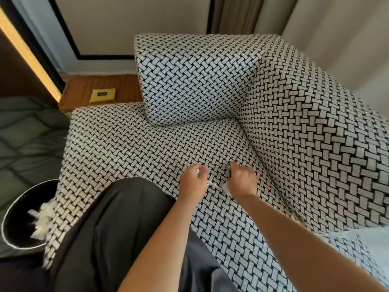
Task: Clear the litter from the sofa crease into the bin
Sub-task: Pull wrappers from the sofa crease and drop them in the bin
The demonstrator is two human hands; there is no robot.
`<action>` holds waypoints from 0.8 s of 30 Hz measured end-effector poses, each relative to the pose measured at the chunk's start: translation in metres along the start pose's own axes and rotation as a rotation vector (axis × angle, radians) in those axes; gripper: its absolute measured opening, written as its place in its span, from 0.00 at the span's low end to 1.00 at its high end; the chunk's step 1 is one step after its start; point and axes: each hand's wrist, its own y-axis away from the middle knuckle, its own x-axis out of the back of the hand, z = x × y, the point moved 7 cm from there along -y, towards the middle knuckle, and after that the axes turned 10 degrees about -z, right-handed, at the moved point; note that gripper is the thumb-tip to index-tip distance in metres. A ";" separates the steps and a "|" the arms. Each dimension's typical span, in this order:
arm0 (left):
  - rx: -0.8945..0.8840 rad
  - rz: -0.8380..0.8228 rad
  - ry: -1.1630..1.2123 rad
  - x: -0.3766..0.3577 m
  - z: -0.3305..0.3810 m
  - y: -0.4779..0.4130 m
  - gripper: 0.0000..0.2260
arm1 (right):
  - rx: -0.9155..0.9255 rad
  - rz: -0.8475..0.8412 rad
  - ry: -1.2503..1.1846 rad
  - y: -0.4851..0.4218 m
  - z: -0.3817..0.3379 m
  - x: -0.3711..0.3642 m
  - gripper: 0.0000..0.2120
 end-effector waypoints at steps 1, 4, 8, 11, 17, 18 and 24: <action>-0.013 -0.027 0.001 0.004 0.007 0.003 0.11 | 0.020 -0.001 -0.019 0.000 -0.008 0.001 0.08; -0.059 -0.031 0.032 0.032 0.029 0.021 0.09 | -0.003 -0.074 -0.080 -0.003 -0.032 -0.001 0.09; -0.097 0.002 0.089 0.083 0.051 0.048 0.10 | -0.041 -0.067 -0.261 -0.011 -0.070 0.014 0.12; -0.107 0.044 0.103 0.123 0.063 0.062 0.12 | -0.030 -0.089 -0.368 -0.018 -0.111 0.027 0.12; -0.046 0.156 0.173 0.198 0.052 0.085 0.10 | 0.120 -0.147 -0.394 -0.019 -0.214 0.038 0.16; -0.028 0.175 0.161 0.212 0.045 0.089 0.11 | 0.155 -0.163 -0.377 -0.018 -0.232 0.037 0.16; 0.120 0.366 0.174 0.302 -0.021 0.111 0.12 | 0.286 -0.332 -0.382 -0.009 -0.343 -0.003 0.15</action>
